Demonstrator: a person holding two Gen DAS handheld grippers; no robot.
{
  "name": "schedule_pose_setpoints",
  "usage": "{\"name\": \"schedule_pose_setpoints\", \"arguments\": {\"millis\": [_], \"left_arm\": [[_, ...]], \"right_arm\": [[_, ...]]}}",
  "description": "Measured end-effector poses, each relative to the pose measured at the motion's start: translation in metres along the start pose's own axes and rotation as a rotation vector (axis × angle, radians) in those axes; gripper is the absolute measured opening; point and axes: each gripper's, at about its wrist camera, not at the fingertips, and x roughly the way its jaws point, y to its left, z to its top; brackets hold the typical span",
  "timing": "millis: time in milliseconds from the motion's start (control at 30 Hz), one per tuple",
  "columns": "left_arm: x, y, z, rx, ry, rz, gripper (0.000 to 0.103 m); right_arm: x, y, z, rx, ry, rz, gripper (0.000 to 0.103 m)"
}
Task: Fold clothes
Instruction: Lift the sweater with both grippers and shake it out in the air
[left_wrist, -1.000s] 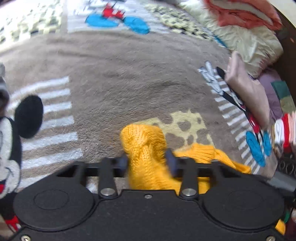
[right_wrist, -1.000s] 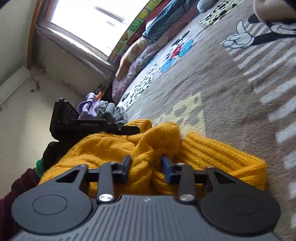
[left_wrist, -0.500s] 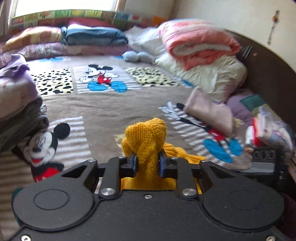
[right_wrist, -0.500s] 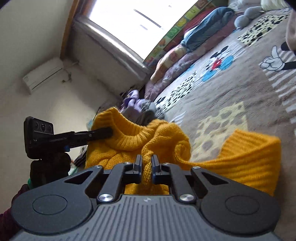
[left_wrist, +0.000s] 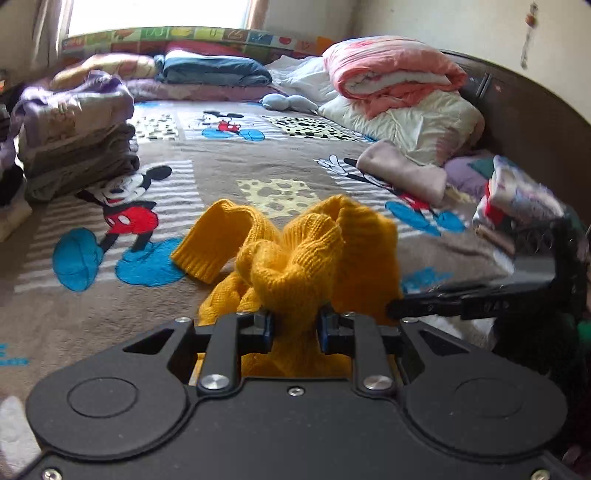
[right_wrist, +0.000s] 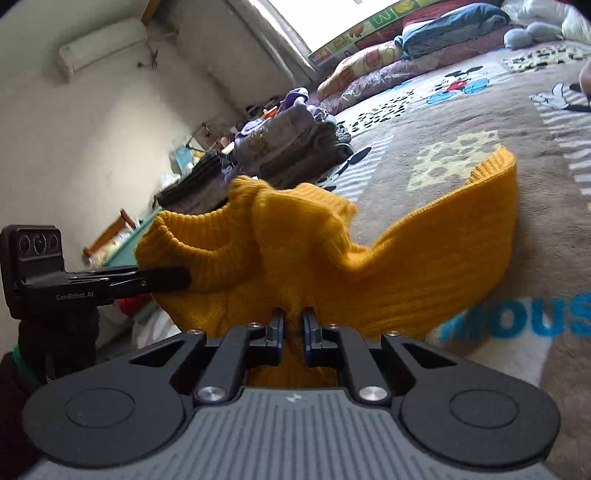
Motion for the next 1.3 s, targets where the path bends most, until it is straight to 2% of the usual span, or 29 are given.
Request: {"name": "schedule_pose_setpoints", "arguments": {"millis": [67, 133, 167, 200, 367, 500, 667, 733, 867, 933, 1000, 1100, 1133, 1200, 1233, 1300], "left_arm": [[-0.004, -0.001, 0.003, 0.045, -0.011, 0.021, 0.026], [-0.008, -0.002, 0.003, 0.104, -0.032, 0.047, 0.045], [-0.009, -0.002, 0.004, 0.134, -0.042, 0.059, 0.061], [-0.01, 0.0, 0.006, 0.157, -0.048, 0.061, 0.063], [-0.015, 0.011, 0.012, 0.265, -0.045, 0.056, 0.067], [-0.013, 0.02, 0.025, 0.38, 0.031, 0.023, 0.068], [-0.009, 0.026, 0.043, 0.475, 0.1, 0.007, 0.068], [-0.004, 0.027, 0.05, 0.49, 0.12, -0.01, 0.068], [0.009, 0.031, 0.057, 0.538, 0.16, -0.038, 0.068], [0.015, 0.035, 0.06, 0.528, 0.171, -0.076, 0.065], [0.022, 0.039, 0.061, 0.532, 0.2, -0.115, 0.056], [0.033, 0.042, 0.059, 0.564, 0.249, -0.132, 0.051], [0.036, 0.043, 0.058, 0.565, 0.261, -0.136, 0.049], [0.042, 0.046, 0.056, 0.568, 0.287, -0.144, 0.046], [0.041, 0.046, 0.055, 0.57, 0.291, -0.146, 0.045], [0.041, 0.046, 0.054, 0.576, 0.301, -0.15, 0.041]], "right_arm": [[-0.008, 0.009, -0.001, -0.054, -0.006, -0.04, 0.018], [-0.018, 0.018, 0.001, -0.098, -0.02, -0.069, 0.03], [-0.023, 0.023, 0.003, -0.12, -0.028, -0.082, 0.042], [-0.027, 0.028, 0.006, -0.146, -0.038, -0.098, 0.05], [-0.039, 0.038, 0.03, -0.249, -0.06, -0.142, 0.065], [-0.023, 0.043, 0.056, -0.365, 0.003, -0.159, 0.075], [0.021, 0.046, 0.083, -0.481, 0.106, -0.158, 0.079], [0.041, 0.042, 0.09, -0.508, 0.138, -0.146, 0.08], [0.076, 0.027, 0.107, -0.472, 0.188, -0.094, 0.08], [0.089, 0.017, 0.114, -0.453, 0.203, -0.065, 0.08], [0.098, 0.009, 0.118, -0.435, 0.23, -0.03, 0.08], [0.112, -0.008, 0.122, -0.374, 0.297, 0.031, 0.079], [0.115, -0.013, 0.122, -0.347, 0.321, 0.06, 0.075], [0.115, -0.018, 0.119, -0.319, 0.349, 0.118, 0.037], [0.112, -0.018, 0.117, -0.318, 0.352, 0.141, 0.036], [0.097, -0.013, 0.116, -0.341, 0.331, 0.167, 0.029]]}}
